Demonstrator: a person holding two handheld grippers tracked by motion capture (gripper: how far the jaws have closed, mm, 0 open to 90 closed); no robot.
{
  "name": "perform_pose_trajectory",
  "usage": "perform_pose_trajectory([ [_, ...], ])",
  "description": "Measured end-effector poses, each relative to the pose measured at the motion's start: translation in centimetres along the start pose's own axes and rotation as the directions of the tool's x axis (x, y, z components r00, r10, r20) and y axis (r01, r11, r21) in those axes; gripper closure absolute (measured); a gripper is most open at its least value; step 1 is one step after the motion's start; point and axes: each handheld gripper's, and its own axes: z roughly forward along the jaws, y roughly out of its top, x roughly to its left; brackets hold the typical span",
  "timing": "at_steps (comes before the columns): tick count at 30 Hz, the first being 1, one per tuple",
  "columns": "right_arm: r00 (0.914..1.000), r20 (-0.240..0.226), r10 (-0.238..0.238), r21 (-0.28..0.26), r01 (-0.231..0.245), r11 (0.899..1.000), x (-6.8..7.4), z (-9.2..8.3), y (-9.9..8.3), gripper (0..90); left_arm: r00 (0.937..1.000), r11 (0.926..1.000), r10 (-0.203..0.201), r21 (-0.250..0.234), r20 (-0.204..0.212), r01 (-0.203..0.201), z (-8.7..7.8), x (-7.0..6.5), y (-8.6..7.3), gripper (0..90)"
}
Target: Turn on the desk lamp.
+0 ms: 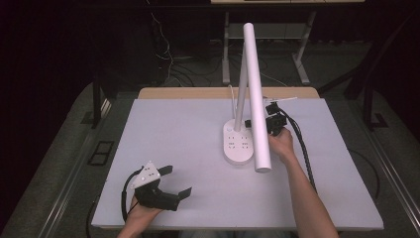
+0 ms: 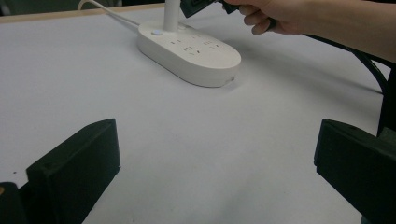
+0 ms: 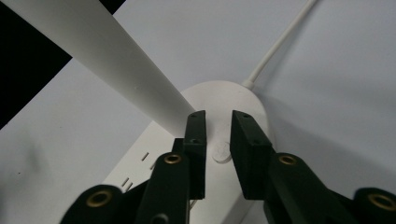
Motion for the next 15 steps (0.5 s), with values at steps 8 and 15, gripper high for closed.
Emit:
perform_pose_trajectory([
  [8, 1.0, 0.008, 0.002, 0.021, -0.002, 1.0, -0.2, 1.0, -0.3, 89.3, 1.0, 1.0, 0.001, 0.001, 0.004, -0.001, 0.0, 0.0, 0.0, 0.0],
  [15, 1.0, 0.002, -0.006, 0.024, 0.006, 1.0, 0.0, 1.4, -0.5, 89.4, 1.0, 1.0, 0.002, 0.002, 0.005, -0.002, 0.1, 0.0, 0.0, 0.0],
])
